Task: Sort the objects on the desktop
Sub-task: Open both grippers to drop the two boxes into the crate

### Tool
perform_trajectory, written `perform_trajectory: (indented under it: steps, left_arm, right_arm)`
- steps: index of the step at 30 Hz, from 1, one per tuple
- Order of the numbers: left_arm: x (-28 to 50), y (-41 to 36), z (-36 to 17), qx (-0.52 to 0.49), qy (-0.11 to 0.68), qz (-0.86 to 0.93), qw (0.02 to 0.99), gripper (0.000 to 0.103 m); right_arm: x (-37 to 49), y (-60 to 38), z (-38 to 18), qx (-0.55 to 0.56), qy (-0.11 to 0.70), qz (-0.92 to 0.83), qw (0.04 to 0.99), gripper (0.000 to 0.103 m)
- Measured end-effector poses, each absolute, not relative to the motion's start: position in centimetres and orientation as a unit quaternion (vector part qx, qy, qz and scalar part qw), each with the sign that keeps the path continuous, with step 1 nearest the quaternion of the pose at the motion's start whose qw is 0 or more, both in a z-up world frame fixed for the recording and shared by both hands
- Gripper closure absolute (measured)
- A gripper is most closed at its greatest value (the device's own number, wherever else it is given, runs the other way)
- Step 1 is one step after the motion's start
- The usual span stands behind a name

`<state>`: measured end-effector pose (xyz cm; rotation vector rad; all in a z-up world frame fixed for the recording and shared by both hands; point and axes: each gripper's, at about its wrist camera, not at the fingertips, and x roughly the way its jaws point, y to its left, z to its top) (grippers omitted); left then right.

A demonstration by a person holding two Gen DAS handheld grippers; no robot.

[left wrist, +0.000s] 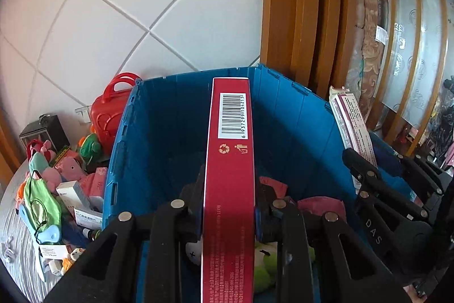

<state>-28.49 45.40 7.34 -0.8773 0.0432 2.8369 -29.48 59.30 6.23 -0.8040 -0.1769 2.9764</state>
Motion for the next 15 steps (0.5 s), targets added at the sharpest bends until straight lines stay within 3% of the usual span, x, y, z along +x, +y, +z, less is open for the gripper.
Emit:
perform_trajectory:
  steps: [9,11,12,14,15]
  left_arm:
    - [-30.1,46.3,7.2,-0.315,0.015,0.945,0.084,0.078]
    - [-30.1,46.5,7.2,-0.313,0.022,0.946,0.082,0.071]
    - [-30.1,46.6,7.2,-0.312,0.026,0.946,0.080,0.065]
    - [-30.0,46.7,7.3,-0.310,0.024,0.947,0.081,0.042]
    - [-29.7,46.5,7.4,-0.307,0.019,0.948,0.080,0.037]
  right_arm:
    - [-31.0,59.7,5.7,-0.277,-0.069,0.958,0.034,0.074]
    - [-31.0,60.0,5.8,-0.273,-0.069,0.959,0.037,0.073]
    - [-31.0,60.1,5.9,-0.270,-0.068,0.960,0.037,0.070]
    - [-30.8,60.5,6.1,-0.260,-0.061,0.963,0.036,0.051]
    - [-30.5,60.6,6.3,-0.252,-0.058,0.965,0.037,0.029]
